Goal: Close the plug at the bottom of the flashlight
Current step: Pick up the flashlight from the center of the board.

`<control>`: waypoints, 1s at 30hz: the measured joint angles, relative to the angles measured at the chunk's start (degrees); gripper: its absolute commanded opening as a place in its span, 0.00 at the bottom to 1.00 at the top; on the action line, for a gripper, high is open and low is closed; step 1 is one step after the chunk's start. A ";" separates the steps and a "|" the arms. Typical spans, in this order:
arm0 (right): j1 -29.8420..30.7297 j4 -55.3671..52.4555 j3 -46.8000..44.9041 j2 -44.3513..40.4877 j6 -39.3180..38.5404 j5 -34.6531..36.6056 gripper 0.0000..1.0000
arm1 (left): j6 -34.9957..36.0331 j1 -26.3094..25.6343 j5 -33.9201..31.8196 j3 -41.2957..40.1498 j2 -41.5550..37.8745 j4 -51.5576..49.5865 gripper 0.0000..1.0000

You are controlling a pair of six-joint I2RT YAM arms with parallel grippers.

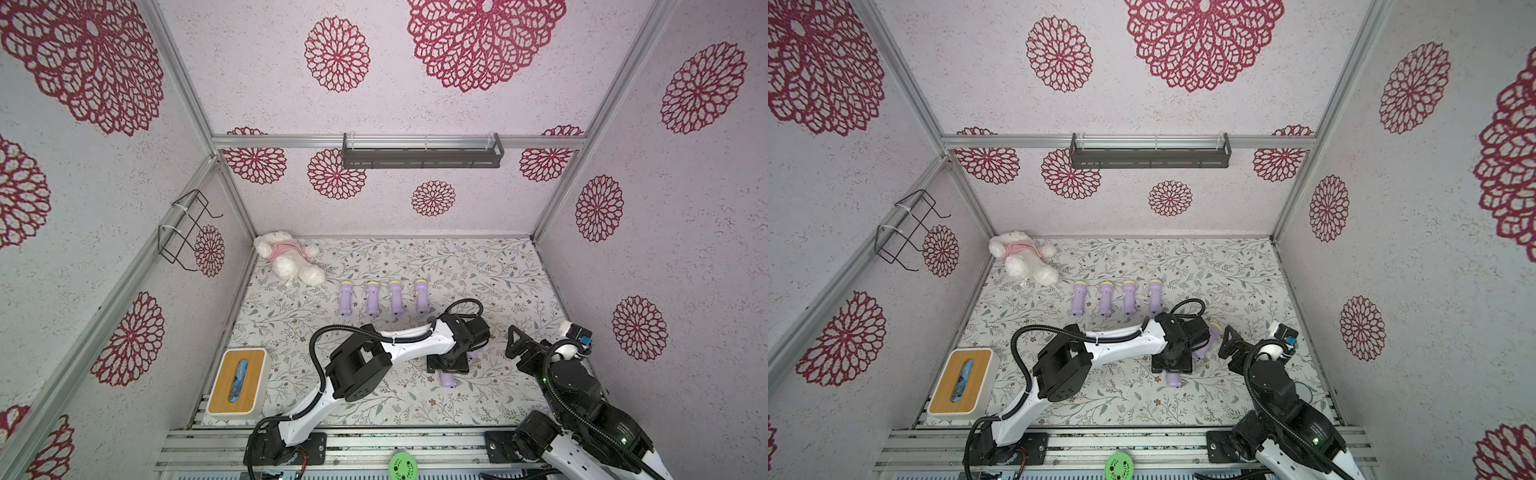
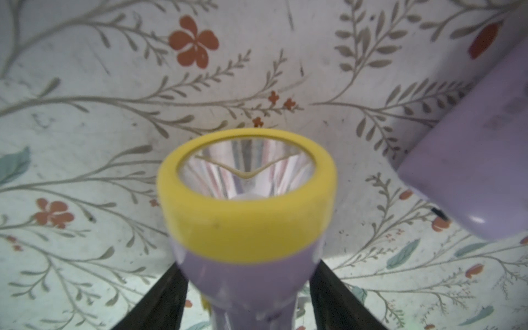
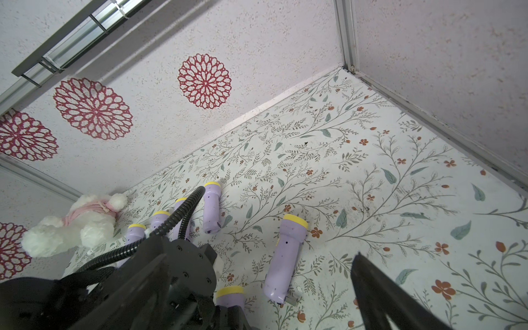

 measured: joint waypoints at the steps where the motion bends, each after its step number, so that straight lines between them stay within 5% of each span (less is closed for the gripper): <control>1: 0.00 0.11 -0.13 0.00 0.00 -0.04 0.99 | 0.13 0.04 0.11 0.00 0.00 0.00 0.65; 30: 0.00 1.60 -1.77 0.00 0.00 -0.81 0.99 | 0.42 0.11 0.57 -0.02 0.00 0.00 0.47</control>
